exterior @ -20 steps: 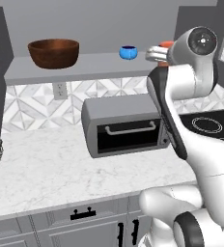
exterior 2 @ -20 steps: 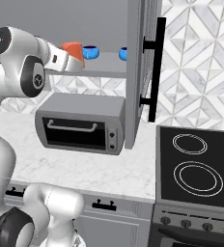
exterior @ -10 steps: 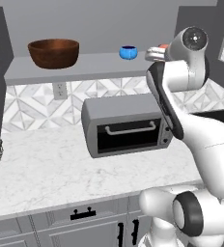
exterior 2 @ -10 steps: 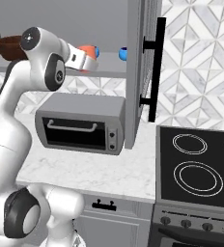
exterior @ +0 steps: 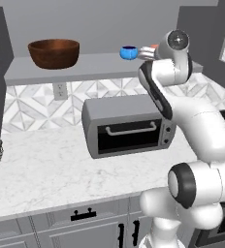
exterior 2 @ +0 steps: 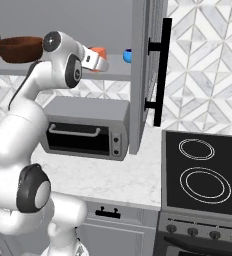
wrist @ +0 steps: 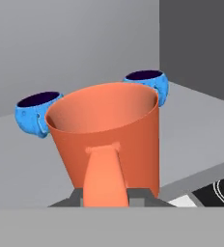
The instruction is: Gather all objects into one cabinet and sort the glasses and bowls to opposite sides.
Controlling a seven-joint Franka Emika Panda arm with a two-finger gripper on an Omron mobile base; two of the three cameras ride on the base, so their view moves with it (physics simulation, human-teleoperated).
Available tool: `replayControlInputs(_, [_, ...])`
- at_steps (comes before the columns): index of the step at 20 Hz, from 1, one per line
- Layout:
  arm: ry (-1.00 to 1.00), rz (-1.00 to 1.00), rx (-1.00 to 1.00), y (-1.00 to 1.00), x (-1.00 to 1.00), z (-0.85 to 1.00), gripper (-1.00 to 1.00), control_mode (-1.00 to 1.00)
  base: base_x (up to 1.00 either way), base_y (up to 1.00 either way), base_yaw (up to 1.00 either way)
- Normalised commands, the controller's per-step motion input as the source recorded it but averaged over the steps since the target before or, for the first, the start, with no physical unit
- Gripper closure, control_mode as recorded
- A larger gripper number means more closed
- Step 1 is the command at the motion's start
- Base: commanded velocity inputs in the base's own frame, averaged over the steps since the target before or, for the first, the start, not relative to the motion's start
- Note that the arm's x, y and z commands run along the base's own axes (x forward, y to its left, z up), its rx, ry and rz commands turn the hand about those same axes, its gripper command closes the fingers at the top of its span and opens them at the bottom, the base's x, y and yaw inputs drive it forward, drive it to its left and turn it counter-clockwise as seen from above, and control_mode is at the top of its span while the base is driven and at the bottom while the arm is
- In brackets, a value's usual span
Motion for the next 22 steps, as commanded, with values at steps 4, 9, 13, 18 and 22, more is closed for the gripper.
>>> replayControlInputs(4, [0.05, 0.0, 0.0, -0.04, 0.75, -0.11, 1.0, -1.0, 0.0, 0.0, 0.0])
replayControlInputs(9, [0.02, 0.0, 0.0, -0.15, 0.56, -0.1, 1.0, -1.0, 0.0, 0.0, 0.0])
replayControlInputs(13, [0.0, 0.0, 0.0, -0.13, 0.52, -0.1, 1.0, -1.0, 0.0, 0.0, 0.0])
replayControlInputs(18, [0.0, 0.0, 0.0, -0.04, 0.6, -0.11, 1.0, -1.0, 0.0, 0.0, 0.0])
replayControlInputs(22, [0.0, 0.0, 0.0, -0.08, 0.38, -0.18, 1.0, -1.0, 0.0, 0.0, 0.0])
